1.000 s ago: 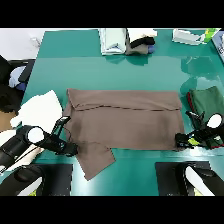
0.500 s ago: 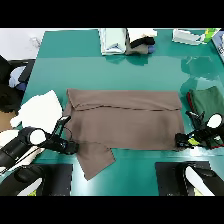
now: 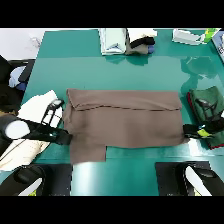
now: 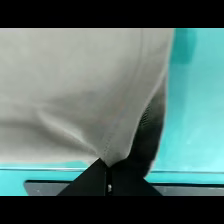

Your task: Fold the shirts.

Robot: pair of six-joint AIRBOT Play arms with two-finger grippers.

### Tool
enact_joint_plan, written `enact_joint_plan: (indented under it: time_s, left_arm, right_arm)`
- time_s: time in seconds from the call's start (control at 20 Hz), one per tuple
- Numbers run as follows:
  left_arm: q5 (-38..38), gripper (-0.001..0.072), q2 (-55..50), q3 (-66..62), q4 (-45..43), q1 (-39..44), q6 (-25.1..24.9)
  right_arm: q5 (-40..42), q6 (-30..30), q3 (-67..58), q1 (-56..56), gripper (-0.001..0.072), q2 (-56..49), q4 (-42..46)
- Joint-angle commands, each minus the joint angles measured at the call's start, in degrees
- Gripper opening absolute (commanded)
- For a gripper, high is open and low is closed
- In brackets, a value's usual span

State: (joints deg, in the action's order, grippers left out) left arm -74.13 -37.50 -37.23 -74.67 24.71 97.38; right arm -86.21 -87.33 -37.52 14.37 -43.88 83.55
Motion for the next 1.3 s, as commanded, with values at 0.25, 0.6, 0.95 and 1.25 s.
enact_joint_plan:
  time_s: [0.25, 0.6, 0.95, 1.25]
  left_arm:
    - [5.8, 0.0024, -7.8, -16.2, -12.1, -5.3, -5.1]
    - [22.2, 0.0025, -31.5, -25.4, -11.5, -11.7, -12.1]
    - [30.7, 0.0029, -44.4, -31.0, -11.5, -11.7, -12.3]
    - [26.9, 0.0428, -44.3, -33.5, -11.5, -11.7, -10.8]
  right_arm:
    - [2.2, 0.0, -17.2, 1.6, 0.0013, -5.7, 0.1]
    - [13.7, -1.9, -33.3, -6.9, 0.0013, -28.2, 0.1]
    - [15.5, -3.3, -47.2, -9.0, 0.0017, -46.0, -0.1]
    - [13.6, 0.4, -52.1, -6.3, 0.0387, -49.4, -7.4]
